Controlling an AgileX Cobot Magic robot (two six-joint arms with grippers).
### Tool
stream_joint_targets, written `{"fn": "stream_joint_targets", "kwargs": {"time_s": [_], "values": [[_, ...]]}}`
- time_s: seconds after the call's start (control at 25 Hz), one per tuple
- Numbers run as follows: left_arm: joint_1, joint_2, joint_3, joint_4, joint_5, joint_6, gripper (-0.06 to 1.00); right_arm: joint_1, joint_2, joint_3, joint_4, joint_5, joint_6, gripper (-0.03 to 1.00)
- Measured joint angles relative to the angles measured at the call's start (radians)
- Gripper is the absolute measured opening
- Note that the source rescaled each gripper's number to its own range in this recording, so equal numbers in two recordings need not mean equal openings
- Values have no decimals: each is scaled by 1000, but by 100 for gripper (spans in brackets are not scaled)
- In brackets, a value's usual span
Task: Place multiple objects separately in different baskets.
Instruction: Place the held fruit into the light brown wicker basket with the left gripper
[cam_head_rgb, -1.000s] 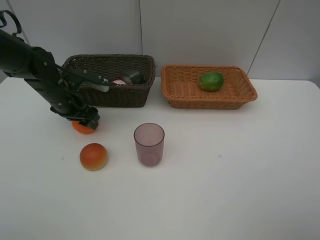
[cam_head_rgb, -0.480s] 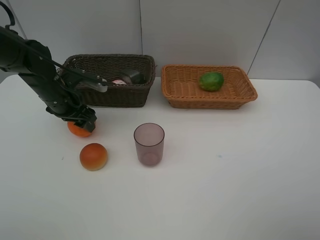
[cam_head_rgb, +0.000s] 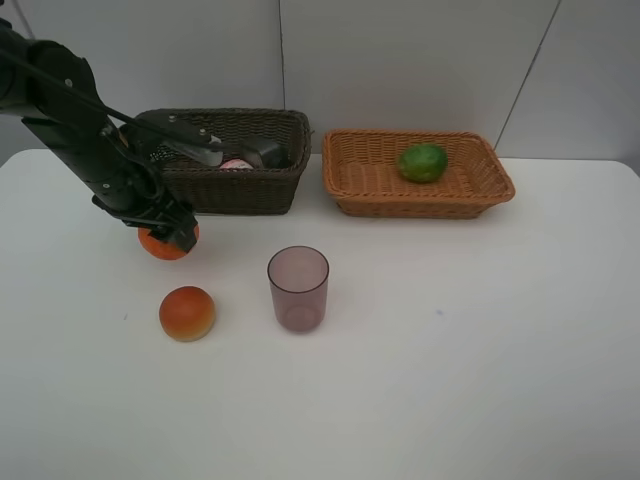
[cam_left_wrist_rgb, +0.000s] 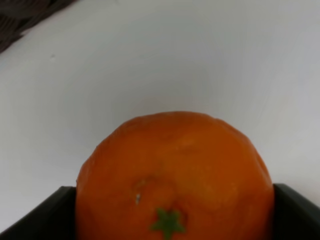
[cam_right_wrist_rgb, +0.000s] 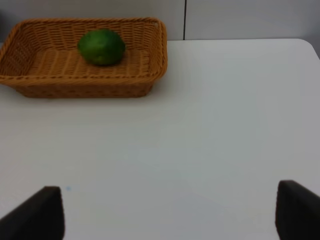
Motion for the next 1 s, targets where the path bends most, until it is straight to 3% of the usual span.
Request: {"fn": "stream_joint_targets", "kwargs": {"time_s": [0.2,0.44,0.64,1.0], "values": [[-73,-35,-21,-5,1,7,93,0,0,0,0,0,0,94],[-135,-35,-153,-15,10,8,93,0,0,0,0,0,0,94],[-188,-15,-318,-20,7,8,93,0,0,0,0,0,0,94],[-252,208,-689,-63,31,10,93,0,0,0,0,0,0,94]]}}
